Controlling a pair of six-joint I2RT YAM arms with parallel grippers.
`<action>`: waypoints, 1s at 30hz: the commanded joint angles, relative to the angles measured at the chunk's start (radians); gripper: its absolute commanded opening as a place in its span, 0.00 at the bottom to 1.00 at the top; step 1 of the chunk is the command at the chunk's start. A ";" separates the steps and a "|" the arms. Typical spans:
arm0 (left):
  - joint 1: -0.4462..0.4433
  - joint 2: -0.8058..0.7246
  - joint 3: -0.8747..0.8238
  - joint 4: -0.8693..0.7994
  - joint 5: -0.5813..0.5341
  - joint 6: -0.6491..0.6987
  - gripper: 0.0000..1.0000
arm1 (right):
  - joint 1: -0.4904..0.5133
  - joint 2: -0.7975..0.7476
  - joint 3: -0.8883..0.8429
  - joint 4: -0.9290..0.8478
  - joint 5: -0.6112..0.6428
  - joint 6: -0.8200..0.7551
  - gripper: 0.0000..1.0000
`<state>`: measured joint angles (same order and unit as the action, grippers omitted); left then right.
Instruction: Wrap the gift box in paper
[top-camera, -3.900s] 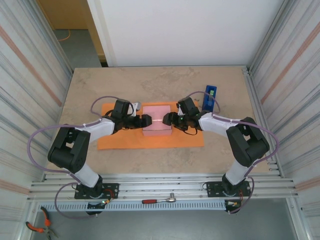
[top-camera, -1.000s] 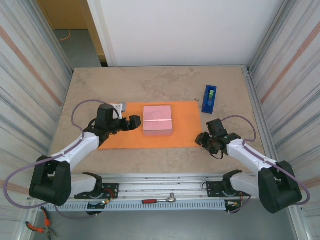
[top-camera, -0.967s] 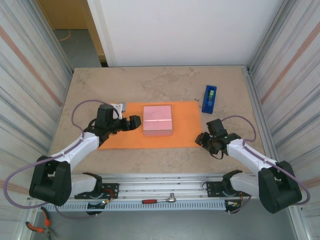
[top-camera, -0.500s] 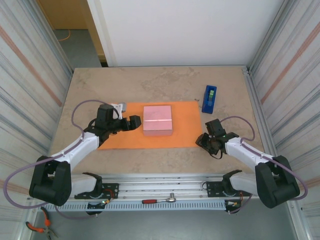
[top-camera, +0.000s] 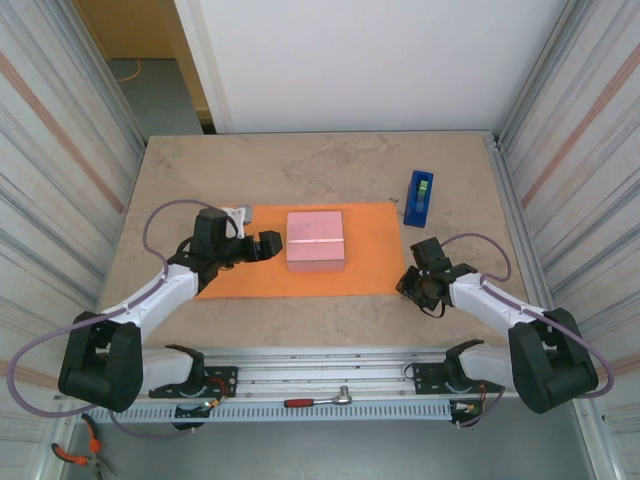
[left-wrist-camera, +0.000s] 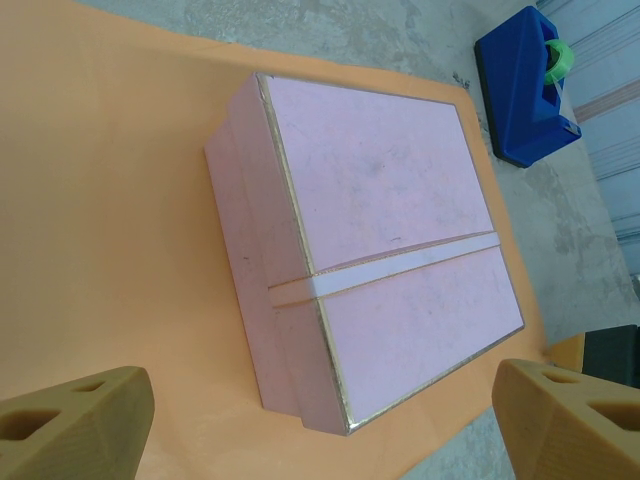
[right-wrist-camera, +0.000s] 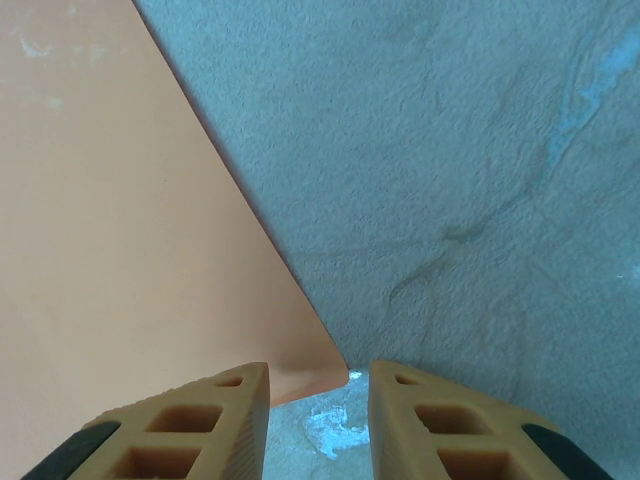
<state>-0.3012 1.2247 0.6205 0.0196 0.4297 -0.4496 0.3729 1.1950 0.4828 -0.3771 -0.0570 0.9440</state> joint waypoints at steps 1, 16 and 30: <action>-0.002 -0.001 0.010 0.008 0.022 0.000 0.88 | 0.008 -0.006 0.004 0.059 -0.038 0.030 0.31; -0.001 0.002 0.009 0.008 0.024 -0.001 0.88 | 0.012 0.024 0.002 0.074 -0.042 0.039 0.32; -0.002 0.001 0.006 0.017 0.028 -0.002 0.89 | -0.007 -0.095 -0.019 -0.020 0.002 0.042 0.34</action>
<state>-0.3012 1.2251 0.6205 0.0204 0.4377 -0.4500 0.3763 1.1206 0.4812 -0.3485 -0.0753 0.9657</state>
